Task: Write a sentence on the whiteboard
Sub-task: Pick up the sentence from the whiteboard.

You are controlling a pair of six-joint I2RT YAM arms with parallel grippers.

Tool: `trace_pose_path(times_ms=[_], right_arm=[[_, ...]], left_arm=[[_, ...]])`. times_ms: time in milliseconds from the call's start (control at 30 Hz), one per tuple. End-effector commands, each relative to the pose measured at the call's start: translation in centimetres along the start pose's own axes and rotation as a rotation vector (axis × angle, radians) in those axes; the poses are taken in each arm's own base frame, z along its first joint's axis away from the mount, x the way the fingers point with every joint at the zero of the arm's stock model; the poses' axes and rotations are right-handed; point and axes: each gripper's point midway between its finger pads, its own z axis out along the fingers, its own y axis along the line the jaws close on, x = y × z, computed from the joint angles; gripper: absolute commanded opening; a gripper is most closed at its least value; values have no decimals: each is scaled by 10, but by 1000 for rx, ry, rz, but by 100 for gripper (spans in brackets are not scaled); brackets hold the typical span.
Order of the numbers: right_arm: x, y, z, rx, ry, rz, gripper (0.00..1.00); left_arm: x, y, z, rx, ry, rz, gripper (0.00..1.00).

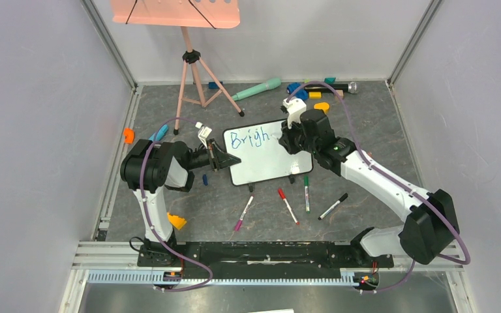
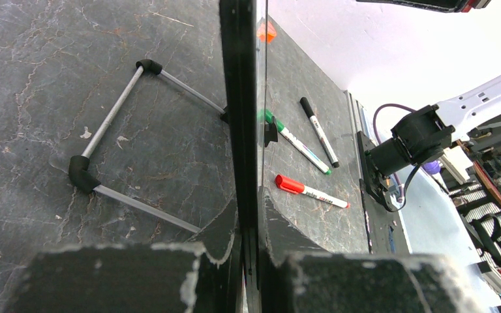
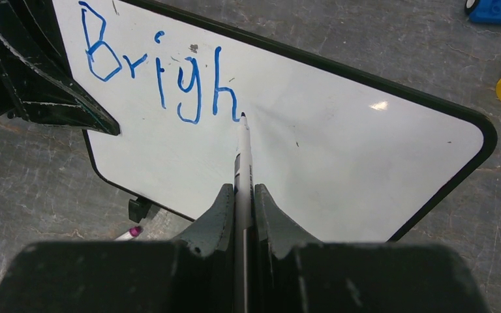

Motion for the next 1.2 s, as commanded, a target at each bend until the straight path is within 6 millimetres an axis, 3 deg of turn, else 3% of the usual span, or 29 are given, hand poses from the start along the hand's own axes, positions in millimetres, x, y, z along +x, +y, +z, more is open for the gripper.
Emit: trace_pose_path(times_ms=[0,533,1167], right_arm=[[-25,-6,-1,23,-61,-19,0],[-25,-12,13,38,-27,-24,0],[-10,-49,2,189,11,-6,0]], left_arm=[[3,15,-2,-34,-19,146,2],[3,14,-3,-29,-17,147,2],[3,15,-3,-29,-16,148,2]])
